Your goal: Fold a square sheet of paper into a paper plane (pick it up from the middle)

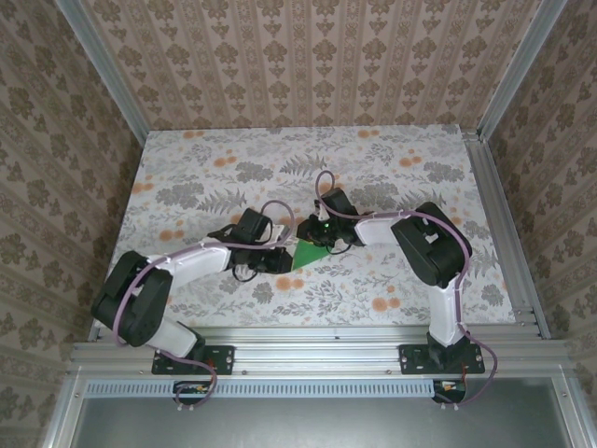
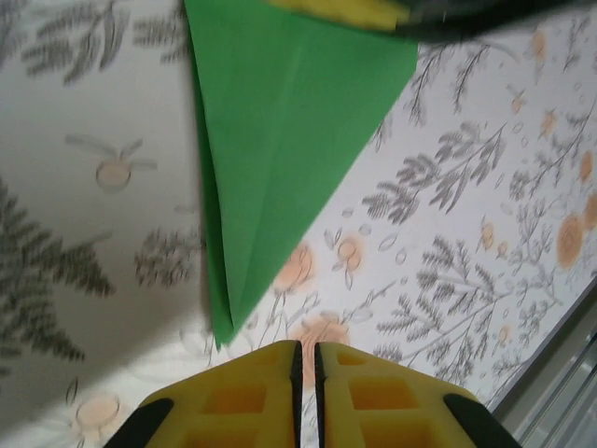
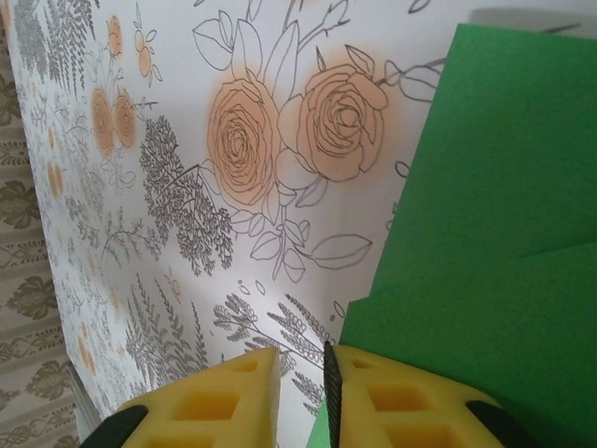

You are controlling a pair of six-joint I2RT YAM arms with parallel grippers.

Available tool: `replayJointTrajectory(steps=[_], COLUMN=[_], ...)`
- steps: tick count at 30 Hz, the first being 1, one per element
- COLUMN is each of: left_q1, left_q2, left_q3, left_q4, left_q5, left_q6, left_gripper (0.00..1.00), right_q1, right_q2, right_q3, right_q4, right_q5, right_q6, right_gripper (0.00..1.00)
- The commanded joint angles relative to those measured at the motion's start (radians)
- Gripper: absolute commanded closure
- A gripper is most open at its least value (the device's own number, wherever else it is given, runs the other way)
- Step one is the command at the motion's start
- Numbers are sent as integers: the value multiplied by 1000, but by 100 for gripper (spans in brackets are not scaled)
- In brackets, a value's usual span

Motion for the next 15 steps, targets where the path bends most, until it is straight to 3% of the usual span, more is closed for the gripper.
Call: replayJointTrajectory(steps=[1, 9, 15], left_q1=[1, 10, 26], left_q2=[45, 140, 203], left_q3=[46, 104, 116], left_q4=[42, 116, 146], left_q5=[-10, 12, 10], left_q6=[-9, -21, -8], left_gripper=[83, 79, 79], right_q1=[-9, -65, -86], right_q2=[-58, -223, -264], right_q3=[9, -86, -145], right_q4=[-74, -169, -205], right_q5=[-8, 40, 51], right_q6=[-17, -38, -31], right_gripper=[74, 66, 61])
